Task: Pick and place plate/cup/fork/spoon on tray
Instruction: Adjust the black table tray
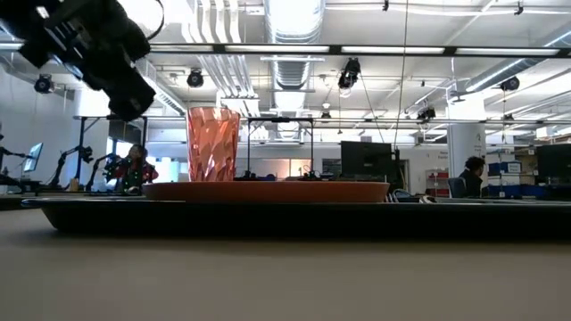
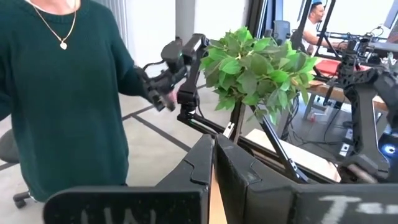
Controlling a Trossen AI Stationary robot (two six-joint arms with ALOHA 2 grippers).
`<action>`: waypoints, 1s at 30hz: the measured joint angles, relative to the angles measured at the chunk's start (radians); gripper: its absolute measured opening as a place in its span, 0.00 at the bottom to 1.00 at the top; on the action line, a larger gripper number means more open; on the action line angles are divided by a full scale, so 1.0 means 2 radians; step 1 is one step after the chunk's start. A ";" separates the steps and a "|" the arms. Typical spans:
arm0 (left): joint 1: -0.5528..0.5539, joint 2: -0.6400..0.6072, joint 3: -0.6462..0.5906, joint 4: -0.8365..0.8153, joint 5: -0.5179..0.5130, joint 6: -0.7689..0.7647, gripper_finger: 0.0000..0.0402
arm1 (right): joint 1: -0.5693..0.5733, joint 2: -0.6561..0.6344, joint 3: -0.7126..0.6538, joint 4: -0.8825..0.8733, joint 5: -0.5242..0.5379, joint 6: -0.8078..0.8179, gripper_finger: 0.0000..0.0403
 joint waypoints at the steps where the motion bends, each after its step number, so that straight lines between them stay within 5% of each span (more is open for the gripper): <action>1: -0.009 0.006 -0.013 0.025 0.000 -0.011 0.00 | 0.000 0.000 0.000 0.000 0.001 0.000 0.02; 9: -0.072 0.089 -0.082 0.168 -0.001 -0.068 0.00 | 0.000 0.000 0.000 0.000 0.016 0.000 0.02; 30: -0.084 0.321 -0.082 0.288 -0.015 -0.050 0.00 | 0.000 0.000 0.000 0.002 0.016 -0.002 0.02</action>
